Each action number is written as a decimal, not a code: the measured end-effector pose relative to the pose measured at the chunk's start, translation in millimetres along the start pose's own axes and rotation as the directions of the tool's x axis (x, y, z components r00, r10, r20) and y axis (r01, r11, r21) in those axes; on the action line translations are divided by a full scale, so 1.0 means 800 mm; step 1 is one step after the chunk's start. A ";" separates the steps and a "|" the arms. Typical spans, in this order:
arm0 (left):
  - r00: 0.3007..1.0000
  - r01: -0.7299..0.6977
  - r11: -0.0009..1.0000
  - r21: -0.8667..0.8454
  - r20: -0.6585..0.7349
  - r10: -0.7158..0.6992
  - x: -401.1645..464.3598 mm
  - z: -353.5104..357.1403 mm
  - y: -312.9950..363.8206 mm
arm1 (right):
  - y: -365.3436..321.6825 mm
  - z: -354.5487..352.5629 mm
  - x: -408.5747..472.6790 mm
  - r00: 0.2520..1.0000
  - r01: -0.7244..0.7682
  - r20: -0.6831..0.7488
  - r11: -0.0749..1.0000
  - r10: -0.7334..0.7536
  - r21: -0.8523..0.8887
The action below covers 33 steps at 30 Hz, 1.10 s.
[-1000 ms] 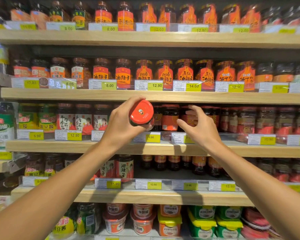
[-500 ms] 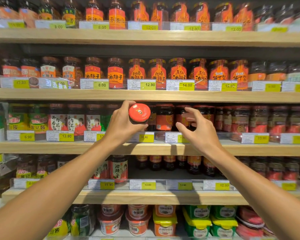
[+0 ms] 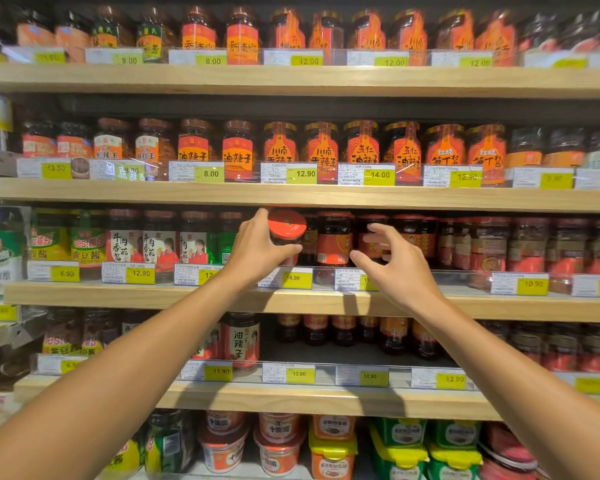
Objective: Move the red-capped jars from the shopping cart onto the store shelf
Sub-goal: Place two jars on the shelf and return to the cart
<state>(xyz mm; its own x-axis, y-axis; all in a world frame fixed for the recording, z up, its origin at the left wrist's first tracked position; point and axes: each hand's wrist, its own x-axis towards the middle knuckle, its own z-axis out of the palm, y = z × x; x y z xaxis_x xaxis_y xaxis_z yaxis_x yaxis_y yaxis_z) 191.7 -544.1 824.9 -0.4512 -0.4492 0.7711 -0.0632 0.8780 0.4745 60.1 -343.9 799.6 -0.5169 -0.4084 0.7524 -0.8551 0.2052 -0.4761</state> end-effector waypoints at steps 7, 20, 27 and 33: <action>0.992 0.124 0.992 -0.004 -0.004 -0.124 0.008 0.013 0.005 | -0.005 0.007 0.007 0.999 -0.011 0.049 0.999 0.013 -0.032; 0.923 0.371 0.927 0.050 0.094 -0.374 0.052 0.039 0.007 | 0.019 -0.015 0.008 0.999 -0.033 0.035 0.999 0.034 -0.017; 0.918 0.374 0.919 0.126 0.096 -0.386 0.051 0.049 0.003 | 0.026 -0.018 0.006 0.998 -0.048 0.047 0.999 0.048 -0.018; 0.954 0.218 0.951 0.221 0.159 -0.255 0.027 0.036 0.025 | 0.029 -0.023 0.000 0.999 -0.013 0.050 0.999 0.015 -0.035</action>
<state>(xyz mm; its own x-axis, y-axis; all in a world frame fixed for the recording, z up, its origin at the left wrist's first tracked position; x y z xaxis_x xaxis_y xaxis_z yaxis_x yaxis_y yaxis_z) 154.8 -531.6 838.7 -0.5555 -0.6264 0.5469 -0.3550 0.7734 0.5252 39.6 -323.1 797.1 -0.5268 -0.4489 0.7218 -0.8492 0.2411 -0.4698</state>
